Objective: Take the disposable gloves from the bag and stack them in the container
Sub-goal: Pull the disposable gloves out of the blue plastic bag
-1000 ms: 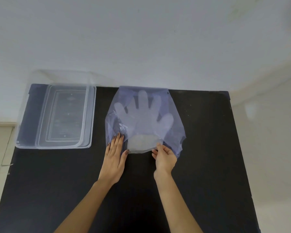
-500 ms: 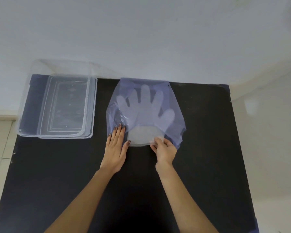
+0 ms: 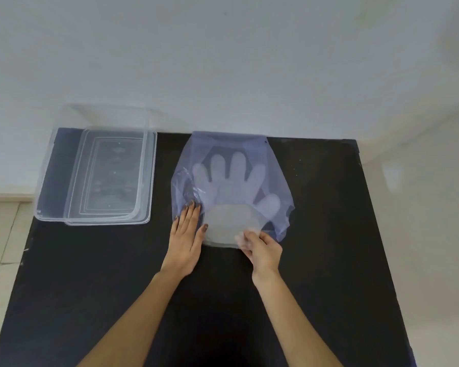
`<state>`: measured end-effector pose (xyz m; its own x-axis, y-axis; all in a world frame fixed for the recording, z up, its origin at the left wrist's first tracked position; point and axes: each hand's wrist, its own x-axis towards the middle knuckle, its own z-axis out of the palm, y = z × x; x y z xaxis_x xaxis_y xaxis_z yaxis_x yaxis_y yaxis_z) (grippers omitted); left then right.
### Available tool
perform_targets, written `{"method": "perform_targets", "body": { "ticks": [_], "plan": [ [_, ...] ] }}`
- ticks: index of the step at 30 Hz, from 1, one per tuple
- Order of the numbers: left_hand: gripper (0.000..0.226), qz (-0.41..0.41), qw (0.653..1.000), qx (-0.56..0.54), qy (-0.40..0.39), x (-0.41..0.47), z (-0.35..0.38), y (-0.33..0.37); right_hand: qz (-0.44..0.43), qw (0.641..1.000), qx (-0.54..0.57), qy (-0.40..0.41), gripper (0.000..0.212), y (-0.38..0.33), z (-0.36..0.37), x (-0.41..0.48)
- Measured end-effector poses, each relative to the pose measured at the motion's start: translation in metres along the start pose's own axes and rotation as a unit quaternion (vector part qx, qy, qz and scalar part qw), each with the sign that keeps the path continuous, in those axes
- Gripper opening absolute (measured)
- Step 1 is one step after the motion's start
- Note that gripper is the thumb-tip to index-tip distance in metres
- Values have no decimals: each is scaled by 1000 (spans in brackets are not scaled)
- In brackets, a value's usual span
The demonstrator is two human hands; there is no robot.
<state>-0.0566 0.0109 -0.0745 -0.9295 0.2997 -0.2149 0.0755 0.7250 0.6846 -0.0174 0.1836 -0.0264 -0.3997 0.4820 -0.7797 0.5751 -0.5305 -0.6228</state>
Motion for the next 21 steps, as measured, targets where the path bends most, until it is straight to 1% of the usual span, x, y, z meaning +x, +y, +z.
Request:
{"method": "perform_targets", "body": {
  "ticks": [4,10,12,14,15,18,19,20,21],
  "plan": [
    [66,-2,1000,-11,2,1,1,-2,29,999,26,-9,13,5,-20,-26],
    [65,6,999,-34,15,2,1,-5,18,1000,12,-1,17,18,-56,-55],
    [61,-1,998,-61,14,2,-2,-2,10,1000,11,-2,15,22,-64,-63],
    [56,-21,993,-114,20,0,-10,4,6,1000,15,-4,12,24,-71,-71],
    [54,-24,990,-132,33,-5,-15,8,5,1000,20,-5,12,27,-73,-76],
    [44,14,986,-129,102,-35,-27,21,4,999,32,-10,14,31,-79,-87],
    [40,-1,983,-139,120,-51,-29,26,2,999,36,-15,14,32,-81,-91],
    [34,-39,979,-157,127,-67,-30,30,-1,999,42,-20,15,33,-82,-94],
    [30,-92,972,-180,119,-82,-30,34,-4,999,45,-26,15,33,-83,-97]
  ]
}}
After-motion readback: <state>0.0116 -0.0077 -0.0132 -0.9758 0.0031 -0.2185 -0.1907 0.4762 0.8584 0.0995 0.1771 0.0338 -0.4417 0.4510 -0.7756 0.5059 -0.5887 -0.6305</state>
